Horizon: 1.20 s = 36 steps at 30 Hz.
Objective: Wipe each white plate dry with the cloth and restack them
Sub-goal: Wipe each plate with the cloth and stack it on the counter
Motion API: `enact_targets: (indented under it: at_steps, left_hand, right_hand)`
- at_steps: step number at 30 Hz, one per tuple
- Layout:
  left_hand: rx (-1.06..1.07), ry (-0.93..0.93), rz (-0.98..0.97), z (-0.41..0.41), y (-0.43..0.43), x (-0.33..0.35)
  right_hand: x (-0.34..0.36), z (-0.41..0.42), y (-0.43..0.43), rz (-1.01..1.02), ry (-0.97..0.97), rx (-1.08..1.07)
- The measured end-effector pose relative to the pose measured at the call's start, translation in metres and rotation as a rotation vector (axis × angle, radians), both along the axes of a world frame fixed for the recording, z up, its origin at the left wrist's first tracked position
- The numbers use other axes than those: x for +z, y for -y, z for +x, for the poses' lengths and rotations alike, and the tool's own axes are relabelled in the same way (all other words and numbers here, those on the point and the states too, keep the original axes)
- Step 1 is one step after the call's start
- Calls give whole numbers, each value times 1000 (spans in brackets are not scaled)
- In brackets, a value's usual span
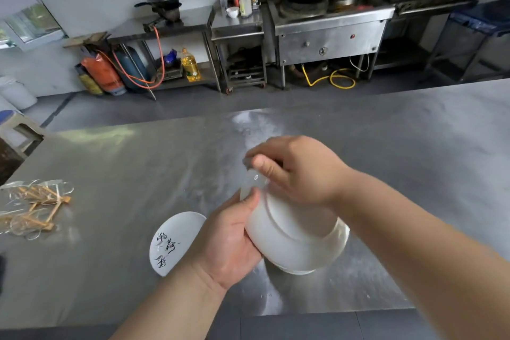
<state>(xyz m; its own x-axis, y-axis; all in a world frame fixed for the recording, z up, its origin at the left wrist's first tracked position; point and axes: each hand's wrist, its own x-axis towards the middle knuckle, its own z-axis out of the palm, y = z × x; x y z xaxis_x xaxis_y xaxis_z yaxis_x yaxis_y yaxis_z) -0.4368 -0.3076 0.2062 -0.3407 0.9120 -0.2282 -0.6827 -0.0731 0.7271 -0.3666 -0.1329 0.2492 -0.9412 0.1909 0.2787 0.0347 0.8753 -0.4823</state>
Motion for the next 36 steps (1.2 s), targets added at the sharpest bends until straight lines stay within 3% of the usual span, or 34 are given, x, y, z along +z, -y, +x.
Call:
enact_targets:
  at_steps: [5, 9, 11, 13, 18, 22, 25, 28, 31, 36]
  left_hand:
    - [136, 2, -24, -11, 0, 4]
    - [59, -75, -78, -10, 3, 0]
    - [11, -73, -43, -7, 2, 0]
    - [23, -34, 3, -8, -3, 5]
    - [172, -12, 73, -16, -13, 7]
    - [77, -69, 55, 3, -19, -6]
    - [-14, -31, 61, 2, -16, -11]
    - [-76, 71, -15, -3, -17, -7]
    - [22, 90, -100, -5, -22, -11]
    - [203, 97, -131, 8, -37, -16]
  right_hand:
    - [-30, 30, -9, -351, 102, -271]
    - [-33, 40, 8, -126, -7, -90]
    - [-18, 32, -2, -141, -78, -46]
    - [-8, 28, -14, -292, -101, -100]
    - [-49, 39, 22, -804, -275, -542]
    - [-73, 38, 37, -1041, -295, -715]
    - [-60, 37, 2, -928, -330, -723]
    - [-45, 34, -28, -704, -161, -542]
    - [-42, 29, -36, -576, -45, -402]
    - [-80, 31, 35, -661, -160, -627]
